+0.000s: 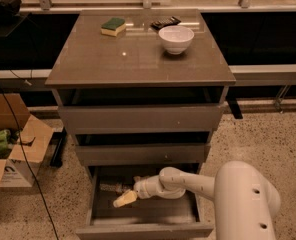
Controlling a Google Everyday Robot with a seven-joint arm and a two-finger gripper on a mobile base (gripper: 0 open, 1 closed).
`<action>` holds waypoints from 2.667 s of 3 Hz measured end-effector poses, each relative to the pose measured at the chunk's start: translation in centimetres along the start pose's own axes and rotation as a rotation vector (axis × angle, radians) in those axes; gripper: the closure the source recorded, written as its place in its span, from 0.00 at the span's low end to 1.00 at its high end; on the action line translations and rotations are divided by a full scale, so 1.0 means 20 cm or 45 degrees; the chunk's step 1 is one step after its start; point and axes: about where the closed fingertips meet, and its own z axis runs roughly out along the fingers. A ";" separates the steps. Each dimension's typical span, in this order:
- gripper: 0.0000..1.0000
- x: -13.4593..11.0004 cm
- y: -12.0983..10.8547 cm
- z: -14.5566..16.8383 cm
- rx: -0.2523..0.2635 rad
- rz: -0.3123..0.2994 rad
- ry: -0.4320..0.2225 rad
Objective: Pick water bottle from bottom drawer and place on counter
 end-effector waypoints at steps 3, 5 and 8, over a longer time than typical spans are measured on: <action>0.00 0.02 -0.29 0.31 0.010 0.078 -0.002; 0.00 0.15 -0.35 0.45 0.002 0.168 0.049; 0.66 0.30 -0.30 0.54 0.028 0.264 0.087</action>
Offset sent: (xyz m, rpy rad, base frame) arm 0.0700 0.0287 -0.0612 0.0003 0.0222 -0.0446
